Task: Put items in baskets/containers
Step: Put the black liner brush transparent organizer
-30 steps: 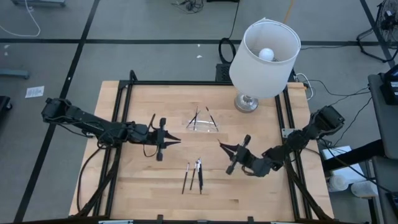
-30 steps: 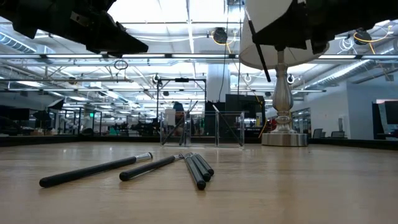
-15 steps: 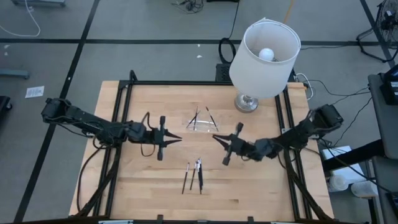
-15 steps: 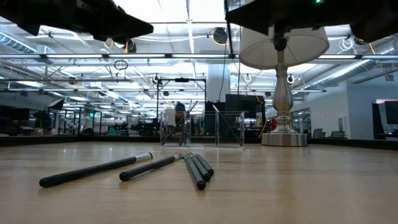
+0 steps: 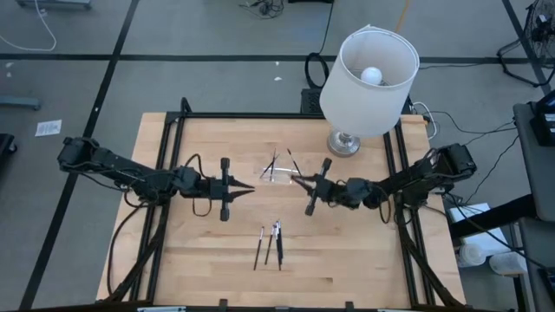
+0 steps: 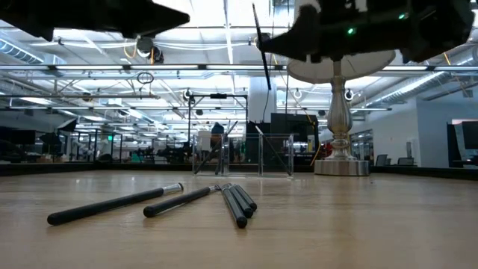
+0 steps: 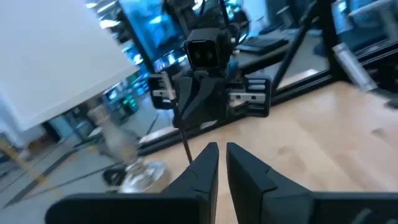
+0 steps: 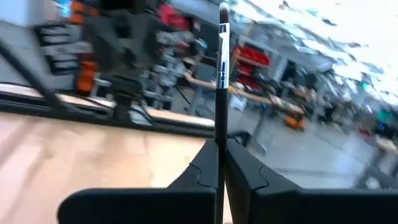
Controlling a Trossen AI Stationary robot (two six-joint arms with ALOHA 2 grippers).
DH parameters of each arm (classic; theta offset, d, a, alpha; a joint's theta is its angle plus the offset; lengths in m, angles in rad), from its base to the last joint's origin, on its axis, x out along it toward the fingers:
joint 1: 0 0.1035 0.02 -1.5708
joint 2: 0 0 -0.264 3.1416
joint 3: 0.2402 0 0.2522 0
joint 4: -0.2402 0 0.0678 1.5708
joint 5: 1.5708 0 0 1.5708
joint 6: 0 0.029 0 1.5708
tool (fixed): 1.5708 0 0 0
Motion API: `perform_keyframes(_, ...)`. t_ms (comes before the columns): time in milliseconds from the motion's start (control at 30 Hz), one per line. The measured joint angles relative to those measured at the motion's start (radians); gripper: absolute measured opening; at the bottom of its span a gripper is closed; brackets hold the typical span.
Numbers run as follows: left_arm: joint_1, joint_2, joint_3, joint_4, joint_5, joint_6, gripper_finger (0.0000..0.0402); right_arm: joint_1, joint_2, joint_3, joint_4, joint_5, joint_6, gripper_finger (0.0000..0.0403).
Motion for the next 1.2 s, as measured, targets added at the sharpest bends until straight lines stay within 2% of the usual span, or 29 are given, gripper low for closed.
perform_keyframes(167, 0.076, 0.000, 0.000, -0.006, -0.001, -0.040, 0.0042, -0.098, 0.006, -0.034, 0.009, -0.106, 0.069, 0.0000)
perform_keyframes(367, 0.116, 0.000, 0.000, -0.009, 0.000, -0.082, 0.0042, -0.176, 0.031, -0.115, 0.113, -0.150, 0.169, 0.0000)
perform_keyframes(567, 0.114, 0.000, 0.000, -0.016, 0.003, -0.082, 0.0042, -0.192, 0.105, -0.114, 0.118, -0.094, 0.241, 0.0000)
perform_keyframes(733, 0.114, 0.000, 0.000, -0.016, 0.003, -0.082, 0.0042, -0.192, 0.209, -0.094, 0.218, -0.016, 0.263, 0.0000)
perform_keyframes(867, 0.114, 0.000, 0.000, -0.016, 0.003, -0.082, 0.0042, -0.190, 0.273, -0.089, 0.303, -0.015, 0.273, 0.0000)
perform_keyframes(1200, 0.115, 0.000, 0.000, -0.015, 0.002, -0.065, 0.0042, -0.190, 0.286, -0.077, 0.216, -0.015, 0.369, 0.0000)
